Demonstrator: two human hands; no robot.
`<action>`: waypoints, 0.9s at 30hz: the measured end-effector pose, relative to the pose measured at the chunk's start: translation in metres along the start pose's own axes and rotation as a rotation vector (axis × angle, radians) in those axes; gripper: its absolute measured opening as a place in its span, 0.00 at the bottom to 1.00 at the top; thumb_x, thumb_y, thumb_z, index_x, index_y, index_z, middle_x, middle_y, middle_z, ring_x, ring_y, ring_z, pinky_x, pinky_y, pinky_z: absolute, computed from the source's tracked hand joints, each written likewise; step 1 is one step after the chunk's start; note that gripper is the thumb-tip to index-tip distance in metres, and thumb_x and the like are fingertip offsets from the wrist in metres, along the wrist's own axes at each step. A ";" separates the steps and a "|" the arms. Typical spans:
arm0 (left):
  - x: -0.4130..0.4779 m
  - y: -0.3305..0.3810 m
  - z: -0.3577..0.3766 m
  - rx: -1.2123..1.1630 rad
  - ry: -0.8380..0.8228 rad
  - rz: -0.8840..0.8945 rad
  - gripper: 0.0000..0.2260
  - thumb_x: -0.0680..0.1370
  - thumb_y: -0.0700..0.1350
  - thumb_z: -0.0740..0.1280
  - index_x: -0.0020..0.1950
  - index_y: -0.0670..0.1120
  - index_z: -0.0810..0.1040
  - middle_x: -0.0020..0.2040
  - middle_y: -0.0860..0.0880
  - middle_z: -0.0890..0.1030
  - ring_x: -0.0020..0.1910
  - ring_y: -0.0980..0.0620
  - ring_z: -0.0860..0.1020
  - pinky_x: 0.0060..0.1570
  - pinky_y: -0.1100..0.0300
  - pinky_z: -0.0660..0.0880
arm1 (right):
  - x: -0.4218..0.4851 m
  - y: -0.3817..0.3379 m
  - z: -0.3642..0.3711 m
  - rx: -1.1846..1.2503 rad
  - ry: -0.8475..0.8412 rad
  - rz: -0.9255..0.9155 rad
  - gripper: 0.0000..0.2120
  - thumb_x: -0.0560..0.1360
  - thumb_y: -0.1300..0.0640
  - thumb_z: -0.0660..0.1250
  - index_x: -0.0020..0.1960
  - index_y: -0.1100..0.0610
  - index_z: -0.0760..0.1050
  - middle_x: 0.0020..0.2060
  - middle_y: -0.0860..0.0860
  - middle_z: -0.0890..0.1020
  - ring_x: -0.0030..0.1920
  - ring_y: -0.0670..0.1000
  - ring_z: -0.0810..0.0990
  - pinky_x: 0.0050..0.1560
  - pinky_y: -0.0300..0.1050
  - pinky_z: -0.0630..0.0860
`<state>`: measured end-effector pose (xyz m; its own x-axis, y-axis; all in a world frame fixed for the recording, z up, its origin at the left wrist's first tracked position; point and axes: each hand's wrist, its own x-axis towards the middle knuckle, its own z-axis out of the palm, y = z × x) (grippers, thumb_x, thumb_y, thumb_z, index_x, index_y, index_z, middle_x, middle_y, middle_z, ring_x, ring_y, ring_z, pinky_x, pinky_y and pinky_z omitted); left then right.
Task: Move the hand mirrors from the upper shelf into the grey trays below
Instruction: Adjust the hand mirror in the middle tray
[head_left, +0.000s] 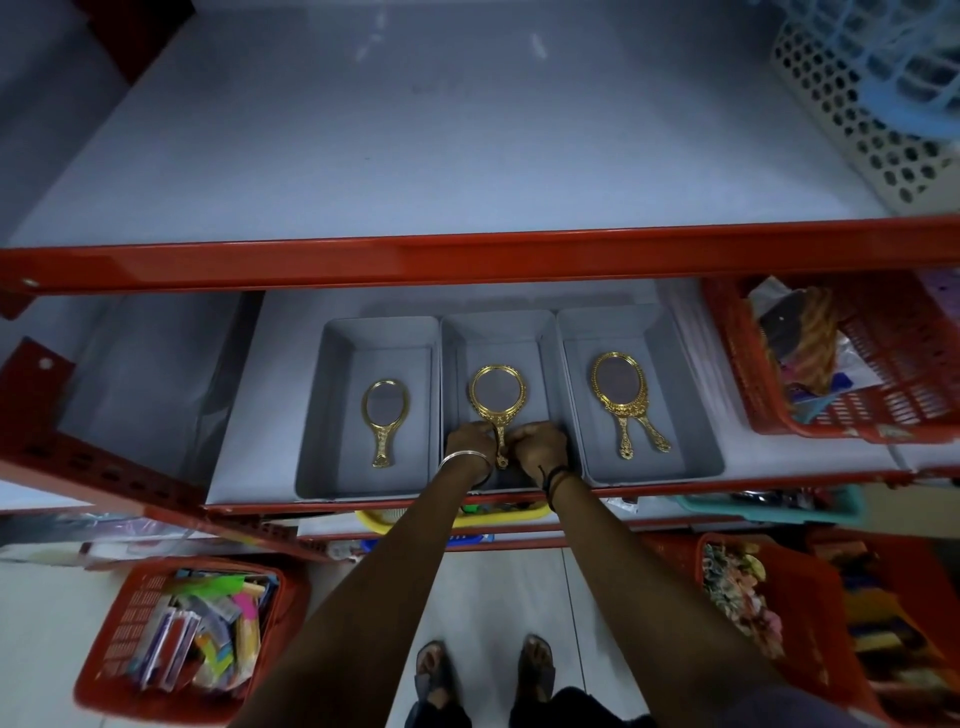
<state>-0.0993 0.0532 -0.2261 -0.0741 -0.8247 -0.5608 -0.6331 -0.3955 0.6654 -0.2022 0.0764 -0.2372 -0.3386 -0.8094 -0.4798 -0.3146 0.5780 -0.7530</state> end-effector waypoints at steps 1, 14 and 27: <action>0.000 0.000 0.000 0.000 0.001 0.008 0.13 0.78 0.37 0.61 0.60 0.38 0.80 0.58 0.37 0.81 0.58 0.39 0.80 0.59 0.47 0.78 | -0.001 -0.001 0.000 0.015 0.009 0.001 0.10 0.74 0.70 0.62 0.49 0.68 0.82 0.49 0.64 0.84 0.52 0.60 0.82 0.57 0.50 0.79; -0.001 0.003 -0.001 0.037 -0.017 -0.048 0.14 0.79 0.39 0.61 0.62 0.37 0.78 0.61 0.40 0.80 0.60 0.42 0.79 0.59 0.55 0.77 | -0.001 -0.001 0.004 0.086 0.042 0.033 0.09 0.72 0.72 0.64 0.48 0.70 0.82 0.47 0.66 0.84 0.44 0.56 0.81 0.55 0.52 0.80; 0.000 0.008 -0.001 0.023 0.012 -0.072 0.15 0.79 0.39 0.60 0.64 0.38 0.76 0.63 0.40 0.79 0.62 0.43 0.78 0.59 0.57 0.76 | -0.004 -0.005 0.002 0.074 0.030 0.006 0.09 0.72 0.71 0.64 0.49 0.70 0.82 0.47 0.66 0.84 0.50 0.62 0.83 0.53 0.50 0.80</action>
<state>-0.1033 0.0490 -0.2203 -0.0183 -0.7991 -0.6009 -0.6541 -0.4450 0.6117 -0.1978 0.0761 -0.2322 -0.3675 -0.8017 -0.4713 -0.2462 0.5726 -0.7820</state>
